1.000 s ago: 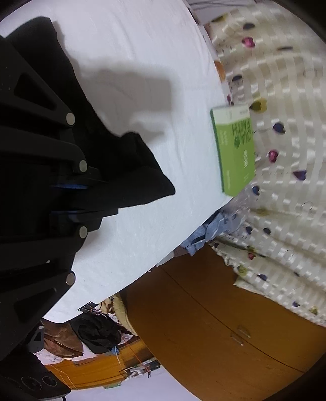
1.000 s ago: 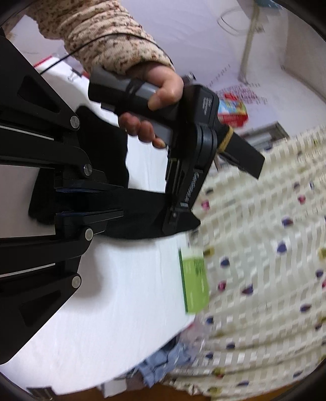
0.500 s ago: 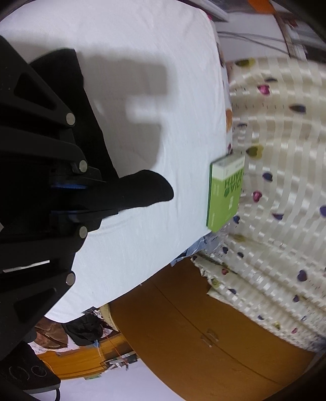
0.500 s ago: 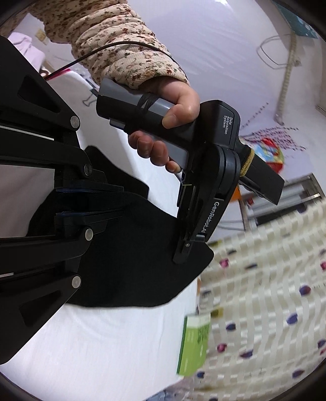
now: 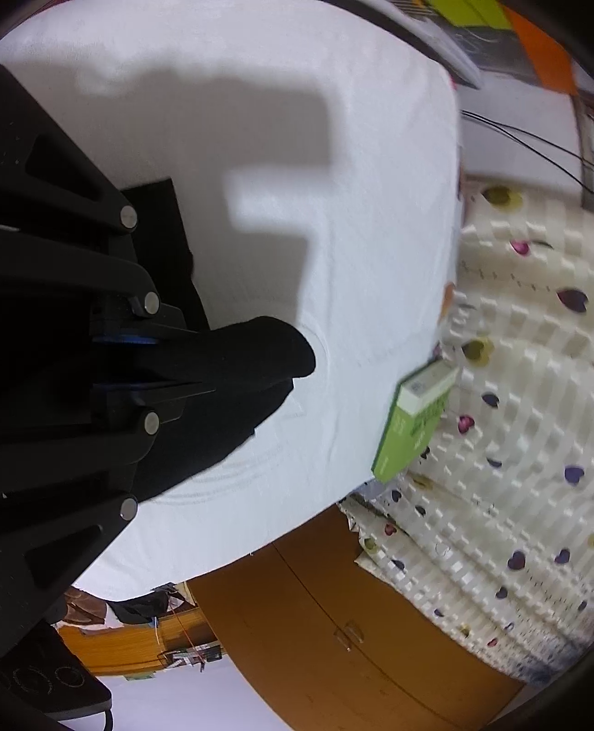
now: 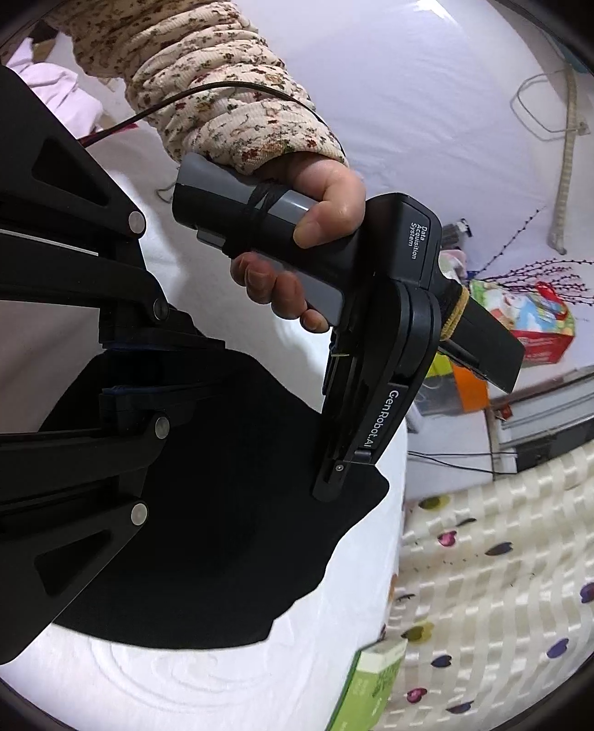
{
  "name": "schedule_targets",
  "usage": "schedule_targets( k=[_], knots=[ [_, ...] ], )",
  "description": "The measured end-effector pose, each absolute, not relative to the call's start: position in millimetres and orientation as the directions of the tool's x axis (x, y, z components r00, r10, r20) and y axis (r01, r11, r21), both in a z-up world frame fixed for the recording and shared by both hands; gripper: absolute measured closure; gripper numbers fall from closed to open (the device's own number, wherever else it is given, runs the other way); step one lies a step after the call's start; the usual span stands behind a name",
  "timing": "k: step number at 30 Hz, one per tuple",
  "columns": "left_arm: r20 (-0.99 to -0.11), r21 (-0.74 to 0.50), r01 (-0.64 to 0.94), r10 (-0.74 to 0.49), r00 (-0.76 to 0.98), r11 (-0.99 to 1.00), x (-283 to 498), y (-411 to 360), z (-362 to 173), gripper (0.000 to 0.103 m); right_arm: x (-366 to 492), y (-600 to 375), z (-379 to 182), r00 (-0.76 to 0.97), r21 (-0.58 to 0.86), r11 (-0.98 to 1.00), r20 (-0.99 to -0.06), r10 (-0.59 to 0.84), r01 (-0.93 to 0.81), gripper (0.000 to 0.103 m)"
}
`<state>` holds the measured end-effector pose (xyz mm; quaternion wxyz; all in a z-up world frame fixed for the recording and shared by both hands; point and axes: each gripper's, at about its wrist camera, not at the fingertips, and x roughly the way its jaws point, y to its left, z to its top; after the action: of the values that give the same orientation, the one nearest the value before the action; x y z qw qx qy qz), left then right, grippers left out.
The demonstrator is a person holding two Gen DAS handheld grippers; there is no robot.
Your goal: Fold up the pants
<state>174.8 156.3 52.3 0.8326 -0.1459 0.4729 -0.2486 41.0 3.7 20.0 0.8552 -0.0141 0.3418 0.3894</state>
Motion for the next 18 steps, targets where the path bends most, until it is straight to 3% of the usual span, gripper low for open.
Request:
schedule_targets(
  k=[14,18],
  knots=[
    [-0.699,-0.507,0.255,-0.566,0.437,0.823,168,189,27,0.09,39,27,1,0.435,0.192,0.676,-0.634,0.639,-0.712,0.092],
    [-0.696,-0.519,0.234,-0.566,0.442,0.822,168,193,17,0.087,40,30,-7,0.421,0.216,0.682,-0.646,0.636,-0.699,0.087]
  ],
)
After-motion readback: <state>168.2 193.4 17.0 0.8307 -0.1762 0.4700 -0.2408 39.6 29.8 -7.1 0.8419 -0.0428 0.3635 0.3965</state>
